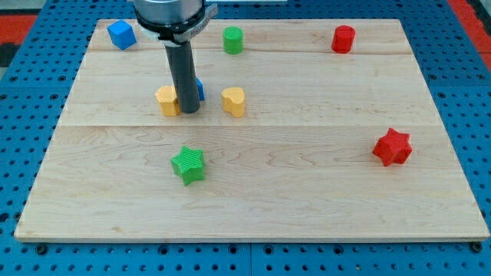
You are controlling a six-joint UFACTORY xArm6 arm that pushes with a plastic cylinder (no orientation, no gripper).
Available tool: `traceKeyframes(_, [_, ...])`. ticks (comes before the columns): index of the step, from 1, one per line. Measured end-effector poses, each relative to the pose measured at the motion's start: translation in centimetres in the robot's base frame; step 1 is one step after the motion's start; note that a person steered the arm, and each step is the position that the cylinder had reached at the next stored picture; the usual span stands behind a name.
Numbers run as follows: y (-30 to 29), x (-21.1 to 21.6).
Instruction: Separate the yellow blocks from each other
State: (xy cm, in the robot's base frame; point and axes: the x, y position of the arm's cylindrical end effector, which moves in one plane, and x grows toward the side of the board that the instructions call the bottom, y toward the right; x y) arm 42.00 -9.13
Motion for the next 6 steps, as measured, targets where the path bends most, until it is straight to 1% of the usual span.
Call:
traceKeyframes(1, [-5.5, 1.7])
traceKeyframes(2, [-11.8, -0.7])
traceKeyframes(3, [-9.6, -3.1])
traceKeyframes(4, [-2.0, -2.6])
traceKeyframes(5, [6.5, -1.1])
traceKeyframes(6, [5.7, 0.2])
